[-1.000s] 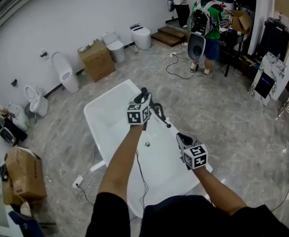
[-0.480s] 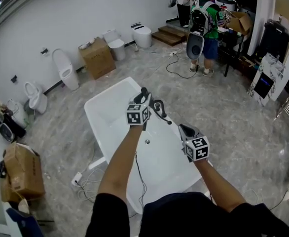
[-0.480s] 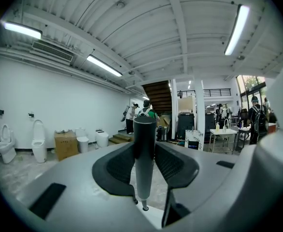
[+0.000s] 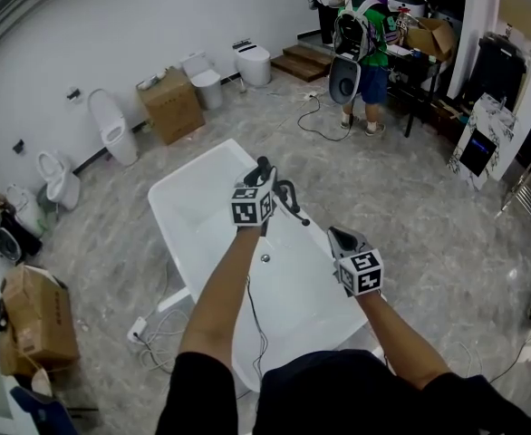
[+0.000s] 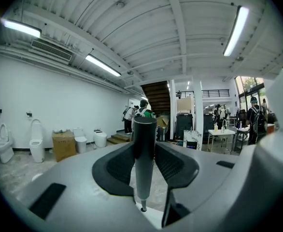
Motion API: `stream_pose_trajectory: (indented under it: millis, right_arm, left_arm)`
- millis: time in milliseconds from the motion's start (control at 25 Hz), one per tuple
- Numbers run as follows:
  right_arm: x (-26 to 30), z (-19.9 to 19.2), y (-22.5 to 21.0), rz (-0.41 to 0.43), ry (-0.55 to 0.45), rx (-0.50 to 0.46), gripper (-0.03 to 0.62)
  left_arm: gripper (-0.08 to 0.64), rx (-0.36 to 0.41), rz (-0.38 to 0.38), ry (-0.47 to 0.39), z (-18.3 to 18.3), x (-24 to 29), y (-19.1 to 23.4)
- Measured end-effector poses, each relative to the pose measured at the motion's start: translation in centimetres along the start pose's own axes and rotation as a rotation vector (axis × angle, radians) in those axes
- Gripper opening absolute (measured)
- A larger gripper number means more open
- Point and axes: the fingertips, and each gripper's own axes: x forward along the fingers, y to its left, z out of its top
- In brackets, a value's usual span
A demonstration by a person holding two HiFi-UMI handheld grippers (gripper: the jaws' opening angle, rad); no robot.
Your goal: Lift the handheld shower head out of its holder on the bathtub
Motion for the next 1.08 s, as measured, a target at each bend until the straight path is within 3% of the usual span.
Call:
stream_pose_trajectory:
  millis: [440,1080]
  right_arm:
    - [0.6,-0.2,-0.4,0.008,0.008,0.0,-0.002]
    - [2.0,-0.6,-2.9,0.016,0.003,0.042,-0.002]
  left_arm:
    - [0.127,-0.046,0.0,-0.005,-0.1,1.2,0.1]
    - [0.127,-0.028,0.026,0.011,0.6,4.3,1.2]
